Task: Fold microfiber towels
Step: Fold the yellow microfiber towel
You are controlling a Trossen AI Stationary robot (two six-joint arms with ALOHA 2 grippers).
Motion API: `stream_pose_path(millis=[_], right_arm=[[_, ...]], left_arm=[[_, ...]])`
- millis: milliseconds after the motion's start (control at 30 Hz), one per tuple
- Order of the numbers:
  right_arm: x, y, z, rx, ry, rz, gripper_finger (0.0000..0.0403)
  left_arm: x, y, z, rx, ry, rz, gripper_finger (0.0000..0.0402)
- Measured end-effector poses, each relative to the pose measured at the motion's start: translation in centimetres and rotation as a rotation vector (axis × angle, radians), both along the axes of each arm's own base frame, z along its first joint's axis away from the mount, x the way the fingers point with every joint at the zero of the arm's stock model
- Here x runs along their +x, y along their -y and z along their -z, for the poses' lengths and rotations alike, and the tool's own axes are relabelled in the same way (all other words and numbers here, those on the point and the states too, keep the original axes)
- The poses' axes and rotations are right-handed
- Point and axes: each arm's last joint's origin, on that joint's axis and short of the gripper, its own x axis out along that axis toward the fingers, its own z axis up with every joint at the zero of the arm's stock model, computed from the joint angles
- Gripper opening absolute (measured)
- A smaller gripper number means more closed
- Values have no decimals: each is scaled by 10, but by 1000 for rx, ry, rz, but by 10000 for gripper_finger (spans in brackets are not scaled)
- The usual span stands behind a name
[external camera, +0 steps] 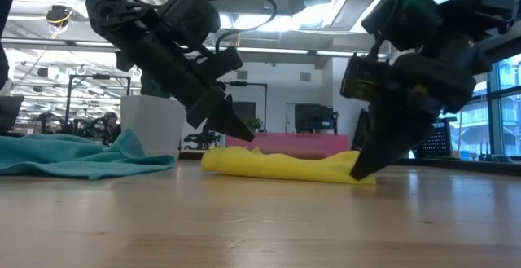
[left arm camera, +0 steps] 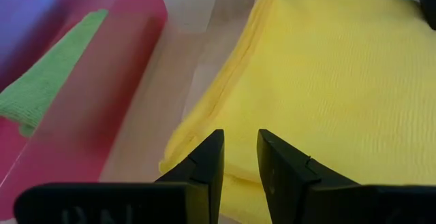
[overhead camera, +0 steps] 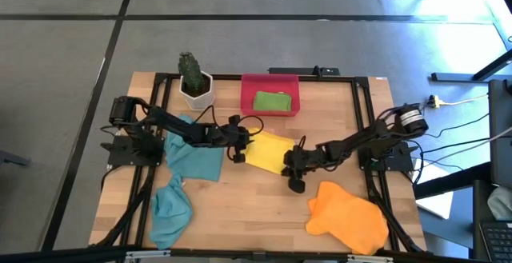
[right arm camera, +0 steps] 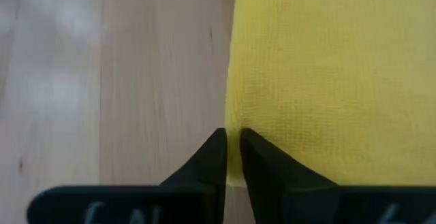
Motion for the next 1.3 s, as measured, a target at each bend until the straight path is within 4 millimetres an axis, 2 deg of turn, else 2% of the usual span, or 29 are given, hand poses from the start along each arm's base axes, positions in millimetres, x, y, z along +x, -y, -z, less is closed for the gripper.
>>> stream_pose_path(millis=[400, 567, 767, 967, 1067, 1167, 1300], right_arm=[[-10, 12, -2, 33, -134, 84, 38], [-16, 10, -3, 47, -178, 58, 38], [-15, 9, -12, 29, -164, 8, 38], [-6, 7, -22, -3, -161, -29, 38], [-4, 6, -24, -2, -149, -31, 38], [-4, 7, -24, -4, -151, -30, 38], [-4, 7, -24, -4, -150, -29, 38]], left_arm=[[-2, 0, 3, 23, -41, -1, 79], [-2, -4, 1, 101, -33, -85, 79], [1, -13, -6, 113, 41, -128, 79], [5, -19, -11, 53, 120, -26, 79], [6, -15, -12, 79, 114, 19, 79], [10, -11, -7, 134, 78, 72, 79], [24, -13, 4, 178, 36, 130, 79]])
